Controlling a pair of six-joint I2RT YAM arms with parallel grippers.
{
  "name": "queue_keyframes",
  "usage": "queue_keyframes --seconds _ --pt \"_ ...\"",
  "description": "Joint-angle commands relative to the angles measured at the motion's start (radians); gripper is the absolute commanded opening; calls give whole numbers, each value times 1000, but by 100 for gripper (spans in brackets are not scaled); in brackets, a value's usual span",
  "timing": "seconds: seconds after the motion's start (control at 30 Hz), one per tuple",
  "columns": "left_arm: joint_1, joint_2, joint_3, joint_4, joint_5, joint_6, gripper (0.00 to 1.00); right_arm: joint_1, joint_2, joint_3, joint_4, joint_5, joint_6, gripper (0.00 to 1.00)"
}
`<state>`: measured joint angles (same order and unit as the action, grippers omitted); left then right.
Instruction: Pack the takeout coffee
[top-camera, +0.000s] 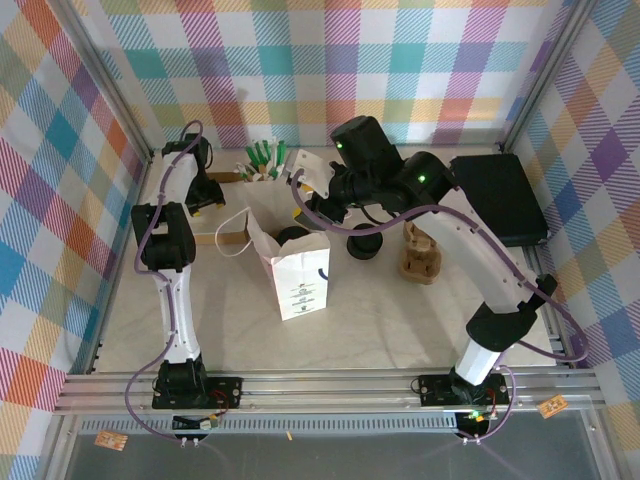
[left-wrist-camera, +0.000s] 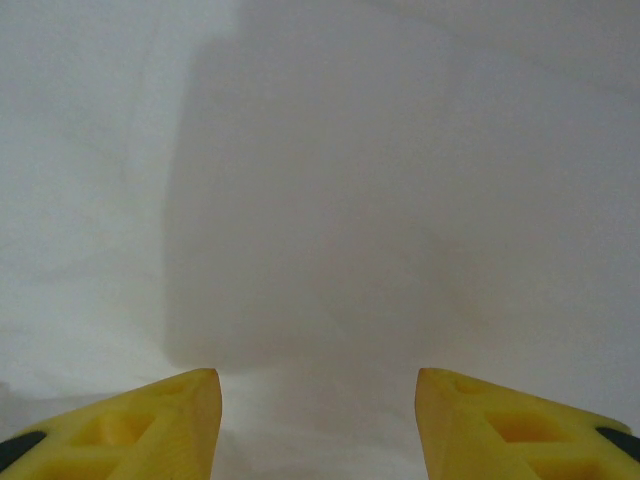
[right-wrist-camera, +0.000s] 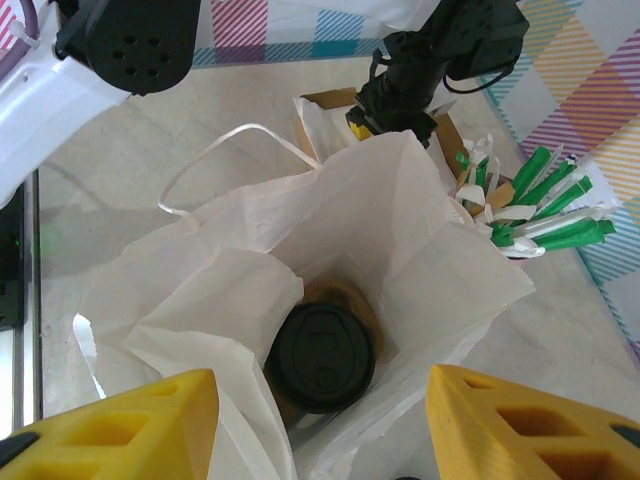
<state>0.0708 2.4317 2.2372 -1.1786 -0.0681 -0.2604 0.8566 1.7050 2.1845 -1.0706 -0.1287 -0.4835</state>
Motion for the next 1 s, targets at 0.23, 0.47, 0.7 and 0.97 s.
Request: queue_keyframes --seconds 0.23,0.47,0.7,0.97 --pt "14 38 15 -45 18 37 43 -8 17 16 -9 15 -22 58" --pt "21 37 13 -55 34 39 19 -8 15 23 -22 21 -32 58" --pt "21 27 7 -57 42 33 7 -8 7 9 -31 20 -37 58" --pt "21 -9 -39 -99 28 11 51 -11 -11 -25 -22 26 -44 58"
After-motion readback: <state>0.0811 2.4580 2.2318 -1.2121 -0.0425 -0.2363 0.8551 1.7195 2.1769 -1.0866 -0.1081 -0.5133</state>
